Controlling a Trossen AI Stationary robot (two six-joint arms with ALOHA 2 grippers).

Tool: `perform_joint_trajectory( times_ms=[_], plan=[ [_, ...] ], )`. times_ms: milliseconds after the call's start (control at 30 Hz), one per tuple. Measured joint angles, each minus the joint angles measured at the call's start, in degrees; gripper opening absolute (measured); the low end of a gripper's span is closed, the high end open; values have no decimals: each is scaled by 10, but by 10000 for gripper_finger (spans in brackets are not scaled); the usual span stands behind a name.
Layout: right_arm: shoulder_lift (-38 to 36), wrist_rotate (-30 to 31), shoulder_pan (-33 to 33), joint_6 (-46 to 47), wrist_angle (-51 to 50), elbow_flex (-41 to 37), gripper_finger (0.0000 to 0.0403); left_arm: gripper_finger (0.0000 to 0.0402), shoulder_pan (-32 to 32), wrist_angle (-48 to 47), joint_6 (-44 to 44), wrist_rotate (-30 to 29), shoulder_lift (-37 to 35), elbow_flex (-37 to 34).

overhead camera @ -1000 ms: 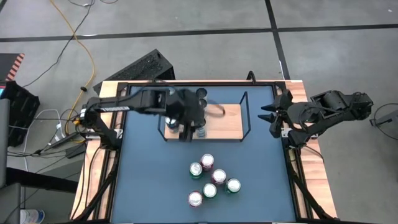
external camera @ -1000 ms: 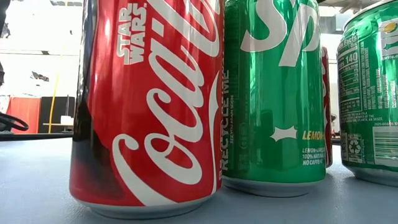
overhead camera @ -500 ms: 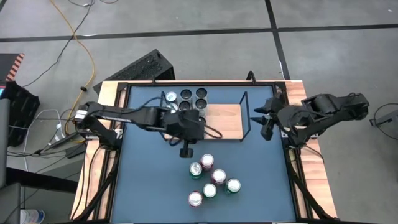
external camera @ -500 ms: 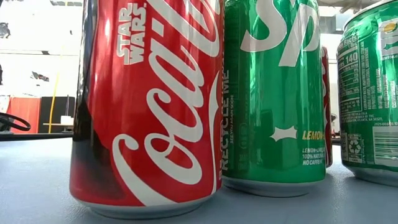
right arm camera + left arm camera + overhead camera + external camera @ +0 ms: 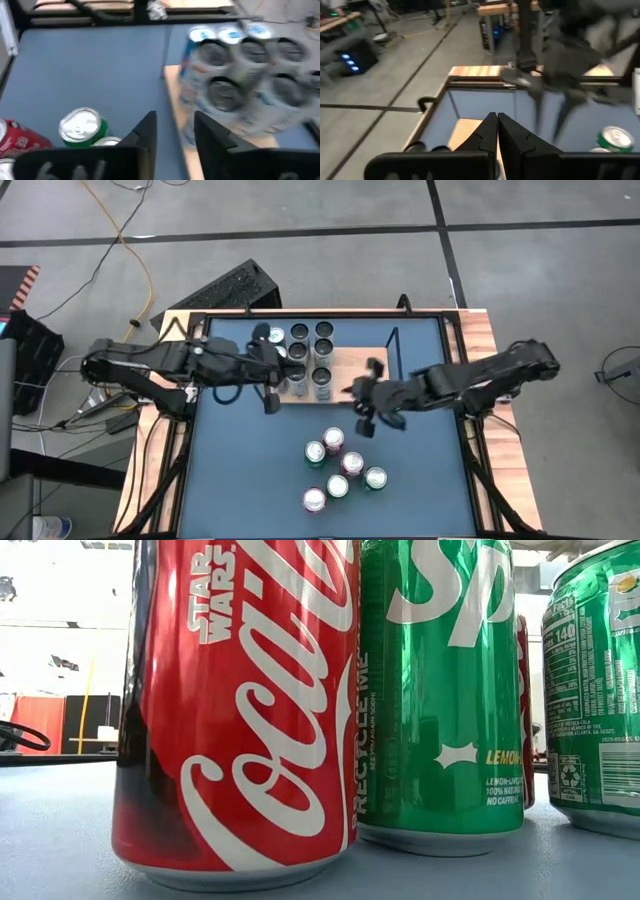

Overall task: Place canned beverage on shelf
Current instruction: Put the white and blue soda can on the shelf aligned with the other white and blue soda cans

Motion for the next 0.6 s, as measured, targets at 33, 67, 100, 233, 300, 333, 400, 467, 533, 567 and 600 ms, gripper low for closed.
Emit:
perform_joint_trajectory(
  times_ms=[33, 67, 100, 233, 300, 333, 400, 467, 533, 567, 600],
  plan=[
    [15, -4, 1, 0, 7, 0, 86, 0, 0, -2, 2, -9, -4, 0],
    [29, -9, 2, 0, 13, 0, 70, 0, 0, -2, 4, -14, -7, 0],
    [43, -15, 2, 0, 17, 0, 52, 0, 0, -2, 4, -16, -10, 0],
    [90, -19, 2, 5, 28, 0, 7, 0, -2, -17, 2, -16, -13, 0],
    [106, -20, 1, 6, 47, -1, 7, 0, -8, -26, -3, -19, -14, 0],
    [112, -23, -1, 5, 54, 0, 4, 0, -10, -27, -5, -19, -14, 0],
    [125, -28, -8, 1, 61, 0, 1, 0, -18, -28, -5, -21, -15, 0],
    [139, -27, -16, 1, 59, 0, 1, 0, -27, -32, -5, -24, -15, 0],
    [151, -27, -27, -3, 55, -1, 0, 0, -37, -37, -4, -34, -15, 0],
    [155, -27, -31, -9, 59, -1, 0, 0, -40, -40, -3, -42, -15, 0],
    [160, -27, -37, -14, 62, -1, 0, 0, -43, -41, -3, -51, -15, 0]
  ],
)
